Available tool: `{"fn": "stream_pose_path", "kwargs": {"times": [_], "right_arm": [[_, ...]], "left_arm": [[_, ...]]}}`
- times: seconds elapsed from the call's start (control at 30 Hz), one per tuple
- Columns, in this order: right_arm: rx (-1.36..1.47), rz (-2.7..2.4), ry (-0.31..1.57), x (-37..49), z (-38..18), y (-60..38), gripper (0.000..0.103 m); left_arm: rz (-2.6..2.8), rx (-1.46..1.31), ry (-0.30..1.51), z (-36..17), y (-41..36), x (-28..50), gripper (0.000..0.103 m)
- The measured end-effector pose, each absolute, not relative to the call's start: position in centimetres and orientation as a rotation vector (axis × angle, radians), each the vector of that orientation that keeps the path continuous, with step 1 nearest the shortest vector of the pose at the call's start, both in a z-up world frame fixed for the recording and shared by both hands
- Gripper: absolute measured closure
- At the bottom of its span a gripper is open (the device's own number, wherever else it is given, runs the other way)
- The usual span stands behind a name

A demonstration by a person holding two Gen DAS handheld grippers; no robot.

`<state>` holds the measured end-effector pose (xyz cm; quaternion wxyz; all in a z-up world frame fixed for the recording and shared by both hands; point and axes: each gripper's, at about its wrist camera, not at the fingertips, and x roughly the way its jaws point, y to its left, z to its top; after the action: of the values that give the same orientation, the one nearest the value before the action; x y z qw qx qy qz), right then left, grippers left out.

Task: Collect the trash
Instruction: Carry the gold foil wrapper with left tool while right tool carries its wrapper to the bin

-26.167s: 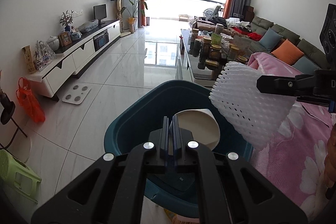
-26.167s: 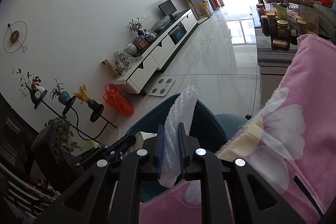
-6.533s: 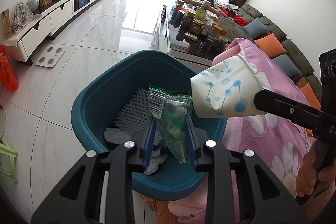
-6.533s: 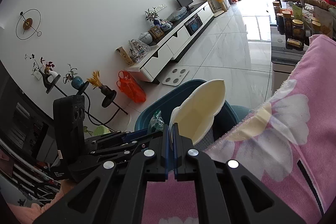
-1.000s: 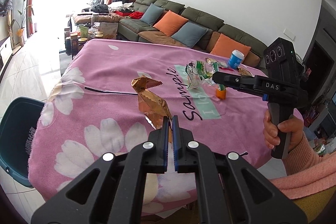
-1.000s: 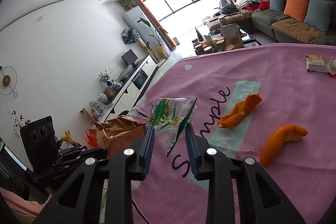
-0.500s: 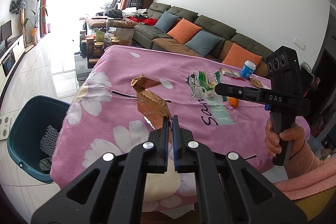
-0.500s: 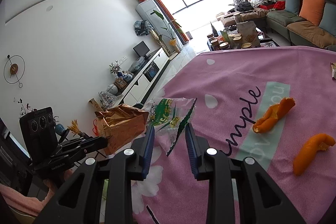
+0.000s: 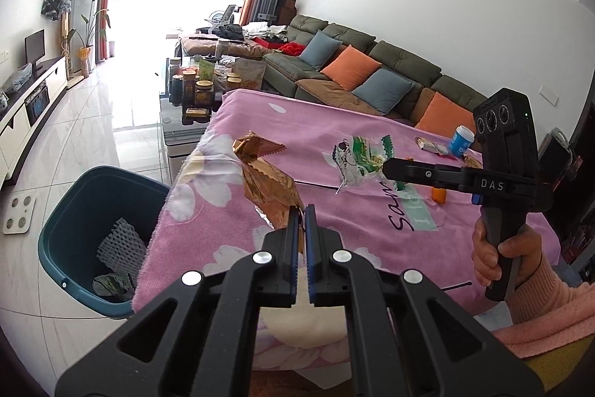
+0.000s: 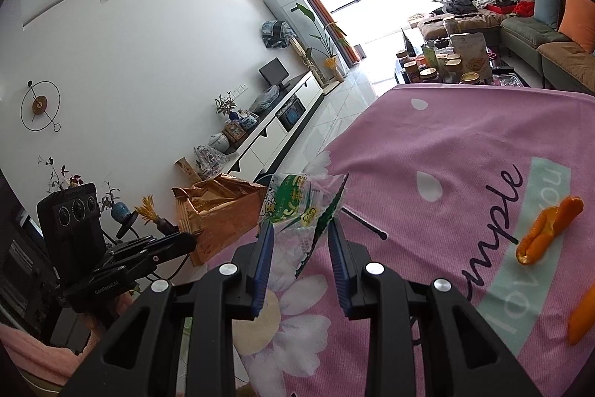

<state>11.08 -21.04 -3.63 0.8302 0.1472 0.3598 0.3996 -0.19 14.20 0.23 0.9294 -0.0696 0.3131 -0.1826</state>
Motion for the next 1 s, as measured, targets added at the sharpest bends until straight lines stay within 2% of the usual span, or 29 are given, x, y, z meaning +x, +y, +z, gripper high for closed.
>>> {"fn": "stream_pose_path", "kwargs": {"times": [1.0], "right_arm": [[0.193, 1.024, 0.852, 14.2, -2.9, -9.0, 0.075]], "left_arm": [[-0.138, -0.214, 0.623, 0.0, 22.8, -0.6, 0.099]]}}
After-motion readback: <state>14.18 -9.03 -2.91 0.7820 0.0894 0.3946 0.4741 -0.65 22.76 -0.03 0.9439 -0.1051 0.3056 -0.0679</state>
